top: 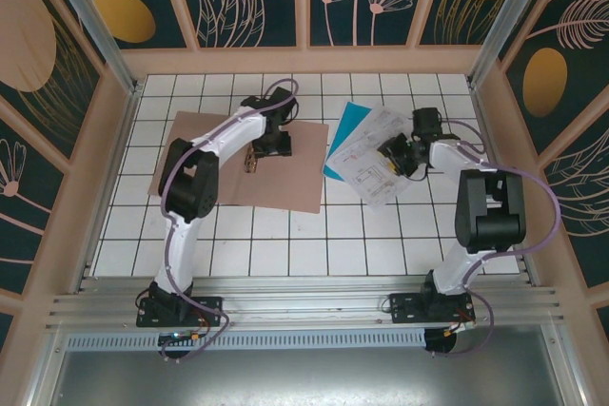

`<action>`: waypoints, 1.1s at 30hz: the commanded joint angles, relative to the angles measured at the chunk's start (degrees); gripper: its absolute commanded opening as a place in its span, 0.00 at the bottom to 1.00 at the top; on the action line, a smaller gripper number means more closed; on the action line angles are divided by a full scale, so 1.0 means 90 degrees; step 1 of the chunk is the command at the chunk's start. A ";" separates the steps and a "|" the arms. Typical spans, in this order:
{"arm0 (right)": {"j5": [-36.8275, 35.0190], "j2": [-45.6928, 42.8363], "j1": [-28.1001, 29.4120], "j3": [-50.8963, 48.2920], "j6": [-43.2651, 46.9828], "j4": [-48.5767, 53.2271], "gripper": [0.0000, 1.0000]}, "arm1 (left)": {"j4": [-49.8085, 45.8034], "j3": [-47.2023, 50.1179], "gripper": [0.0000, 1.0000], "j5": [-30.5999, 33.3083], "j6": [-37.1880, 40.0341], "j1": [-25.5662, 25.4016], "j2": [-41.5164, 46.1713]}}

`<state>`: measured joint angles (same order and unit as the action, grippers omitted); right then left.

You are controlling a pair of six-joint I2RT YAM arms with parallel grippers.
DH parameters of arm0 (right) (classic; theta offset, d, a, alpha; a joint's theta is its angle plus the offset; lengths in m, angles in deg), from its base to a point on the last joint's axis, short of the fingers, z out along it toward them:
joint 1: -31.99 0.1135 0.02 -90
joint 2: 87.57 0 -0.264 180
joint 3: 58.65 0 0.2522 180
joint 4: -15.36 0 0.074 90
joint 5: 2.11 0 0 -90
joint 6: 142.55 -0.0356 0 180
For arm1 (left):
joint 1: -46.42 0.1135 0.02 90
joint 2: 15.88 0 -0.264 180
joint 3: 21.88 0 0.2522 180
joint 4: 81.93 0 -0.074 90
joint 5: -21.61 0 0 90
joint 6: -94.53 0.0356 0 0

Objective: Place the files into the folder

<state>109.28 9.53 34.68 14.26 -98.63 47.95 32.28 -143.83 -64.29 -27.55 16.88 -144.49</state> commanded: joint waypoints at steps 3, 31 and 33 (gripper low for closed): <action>-0.0177 -0.0217 -0.0540 -0.0258 0.0037 -0.0127 0.43 | -0.0424 -0.0489 0.54 0.0319 0.0225 -0.0161 -0.0629; -0.0562 0.1925 -0.0794 0.1530 0.1877 0.0857 0.41 | 0.0667 -0.1377 0.53 -0.1609 -0.0781 -0.0647 -0.1554; -0.0567 0.1963 -0.0775 0.1570 0.1906 0.0876 0.41 | 0.0687 -0.1539 0.54 -0.1568 -0.0772 -0.0650 -0.1474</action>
<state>105.50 24.89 27.27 27.51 -82.98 53.00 37.40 -155.85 -74.69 -33.14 11.90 -156.01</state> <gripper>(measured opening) 0.409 0.535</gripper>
